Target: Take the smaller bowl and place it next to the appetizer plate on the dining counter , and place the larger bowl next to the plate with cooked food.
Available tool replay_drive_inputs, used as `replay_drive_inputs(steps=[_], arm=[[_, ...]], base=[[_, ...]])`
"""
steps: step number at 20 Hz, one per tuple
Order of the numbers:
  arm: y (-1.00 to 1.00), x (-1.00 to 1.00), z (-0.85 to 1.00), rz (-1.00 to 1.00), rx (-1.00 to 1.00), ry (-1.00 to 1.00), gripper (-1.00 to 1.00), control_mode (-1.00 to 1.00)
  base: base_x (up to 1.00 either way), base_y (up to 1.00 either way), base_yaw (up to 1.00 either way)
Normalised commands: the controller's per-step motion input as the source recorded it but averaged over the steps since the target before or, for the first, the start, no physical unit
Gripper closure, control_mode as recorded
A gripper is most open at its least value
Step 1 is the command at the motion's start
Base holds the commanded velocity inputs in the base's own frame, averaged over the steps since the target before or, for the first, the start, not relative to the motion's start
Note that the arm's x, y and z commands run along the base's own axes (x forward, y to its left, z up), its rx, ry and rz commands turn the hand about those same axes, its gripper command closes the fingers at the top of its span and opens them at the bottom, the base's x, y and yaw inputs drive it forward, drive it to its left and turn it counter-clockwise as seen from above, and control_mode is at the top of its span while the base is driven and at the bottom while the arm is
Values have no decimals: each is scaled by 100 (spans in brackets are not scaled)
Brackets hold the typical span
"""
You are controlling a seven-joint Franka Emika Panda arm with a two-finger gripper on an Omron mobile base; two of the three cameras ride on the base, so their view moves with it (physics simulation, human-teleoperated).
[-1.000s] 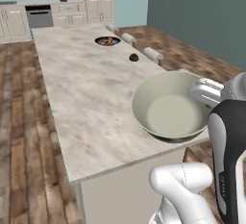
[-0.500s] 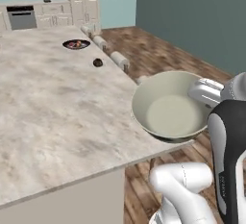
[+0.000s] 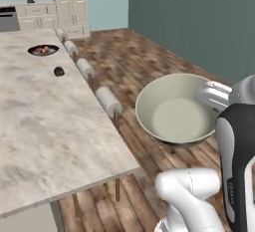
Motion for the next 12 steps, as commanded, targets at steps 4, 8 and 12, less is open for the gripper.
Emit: replay_drive_inputs(steps=[4, 8, 12], arm=[[0, 0, 0, 0, 0, 0, 100, 100], [0, 0, 0, 0, 0, 0, 100, 100], [0, 0, 0, 0, 0, 0, 100, 100]], base=[[83, -98, -3], [100, -77, 0], [100, -58, 1]])
